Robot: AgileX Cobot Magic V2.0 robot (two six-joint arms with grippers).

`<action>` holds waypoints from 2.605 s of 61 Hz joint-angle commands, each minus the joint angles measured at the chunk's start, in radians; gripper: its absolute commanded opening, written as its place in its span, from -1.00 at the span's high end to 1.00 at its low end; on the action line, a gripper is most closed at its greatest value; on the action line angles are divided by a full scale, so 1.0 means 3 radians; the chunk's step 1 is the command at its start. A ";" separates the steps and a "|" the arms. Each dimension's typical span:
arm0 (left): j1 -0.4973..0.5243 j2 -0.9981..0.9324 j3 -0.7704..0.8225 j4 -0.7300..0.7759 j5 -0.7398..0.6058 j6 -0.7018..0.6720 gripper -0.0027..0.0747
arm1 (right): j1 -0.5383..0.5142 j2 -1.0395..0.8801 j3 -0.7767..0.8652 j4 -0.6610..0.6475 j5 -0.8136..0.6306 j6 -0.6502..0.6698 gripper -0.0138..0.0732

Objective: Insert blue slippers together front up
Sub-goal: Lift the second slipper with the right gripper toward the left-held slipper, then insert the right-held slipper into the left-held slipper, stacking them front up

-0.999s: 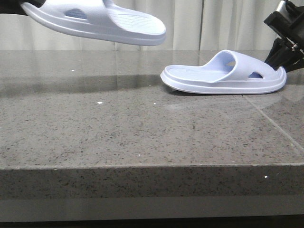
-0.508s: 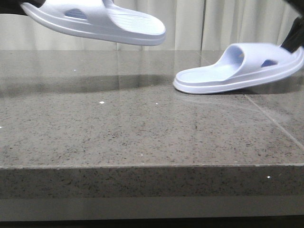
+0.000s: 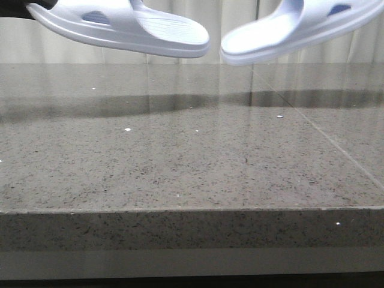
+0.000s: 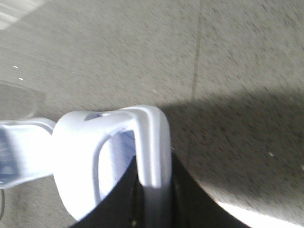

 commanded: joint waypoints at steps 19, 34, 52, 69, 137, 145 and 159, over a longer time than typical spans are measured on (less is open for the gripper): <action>-0.0019 -0.0163 -0.0080 -0.0277 0.0183 -0.0022 0.98 | 0.0035 -0.0305 -0.0327 0.0571 0.0351 0.0005 0.84; -0.0019 -0.0163 -0.0080 -0.0277 0.0195 -0.0022 0.98 | 0.0367 -0.0296 -0.0327 0.0585 0.0310 -0.0037 0.84; -0.0019 -0.0163 -0.0080 -0.0345 0.0308 -0.0022 0.98 | 0.0511 -0.0269 -0.0327 0.0552 0.0060 -0.0037 0.84; -0.0019 -0.0163 -0.0080 -0.0446 0.0308 -0.0022 0.98 | 0.0695 -0.0120 -0.0327 0.0563 -0.0177 -0.0037 0.84; -0.0199 -0.0163 -0.0080 -0.0614 0.0308 -0.0022 0.98 | 0.1181 0.0368 -0.0317 0.1324 -0.0006 -0.0213 0.84; -0.0249 -0.0163 -0.0080 -0.0629 0.0308 -0.0022 0.98 | 0.1311 0.0430 -0.0317 0.1446 -0.0003 -0.0259 0.84; -0.0263 -0.0163 -0.0080 -0.0629 0.0308 -0.0022 0.98 | 0.1387 0.0446 -0.0317 0.1528 0.0016 -0.0299 0.84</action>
